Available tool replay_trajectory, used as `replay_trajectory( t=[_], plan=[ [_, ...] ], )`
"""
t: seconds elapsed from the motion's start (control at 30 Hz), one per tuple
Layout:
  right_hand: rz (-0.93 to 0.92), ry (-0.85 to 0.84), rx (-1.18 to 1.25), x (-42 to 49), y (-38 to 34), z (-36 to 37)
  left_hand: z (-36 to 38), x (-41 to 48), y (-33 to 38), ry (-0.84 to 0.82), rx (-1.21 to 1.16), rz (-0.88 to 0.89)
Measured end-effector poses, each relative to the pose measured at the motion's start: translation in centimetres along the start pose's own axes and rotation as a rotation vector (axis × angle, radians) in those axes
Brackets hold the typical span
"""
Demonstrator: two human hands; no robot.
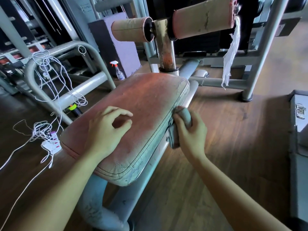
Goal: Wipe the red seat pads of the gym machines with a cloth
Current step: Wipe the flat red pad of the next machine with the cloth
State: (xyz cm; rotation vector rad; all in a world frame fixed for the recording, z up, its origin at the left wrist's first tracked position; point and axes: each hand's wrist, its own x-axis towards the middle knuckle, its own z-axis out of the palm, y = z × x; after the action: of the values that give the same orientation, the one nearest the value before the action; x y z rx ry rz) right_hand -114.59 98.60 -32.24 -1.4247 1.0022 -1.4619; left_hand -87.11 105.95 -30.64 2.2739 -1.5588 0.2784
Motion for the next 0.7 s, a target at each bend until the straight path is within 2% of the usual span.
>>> replay_trajectory(
  t=[0.1, 0.27, 0.37, 0.47, 0.53, 0.7],
  plan=[
    [-0.119, -0.218, -0.105, -1.2, -1.1, -2.4, -1.4, -0.5, 1.3, 0.016, -0.053, -0.002],
    [-0.369, -0.219, -0.281, 3.1, -4.4, -2.5, -5.8, -3.4, 6.1, 0.042, -0.216, 0.070],
    [-0.520, -0.318, -0.414, 5.5, -6.2, -0.3, -6.3, -3.8, 6.6, 0.003, -0.222, 0.041],
    [-0.512, -0.415, -0.569, 6.1, -5.9, 2.6, -6.6, -4.0, 6.9, 0.003, -0.206, 0.026],
    [-0.503, -0.372, -0.649, 5.8, -5.1, 3.3, -6.7, -4.3, 7.1, 0.007, -0.214, 0.021],
    [-0.440, -0.350, -0.661, 6.1, -4.8, 3.4, -6.6, -4.2, 7.0, 0.006, -0.202, 0.020]
  ],
)
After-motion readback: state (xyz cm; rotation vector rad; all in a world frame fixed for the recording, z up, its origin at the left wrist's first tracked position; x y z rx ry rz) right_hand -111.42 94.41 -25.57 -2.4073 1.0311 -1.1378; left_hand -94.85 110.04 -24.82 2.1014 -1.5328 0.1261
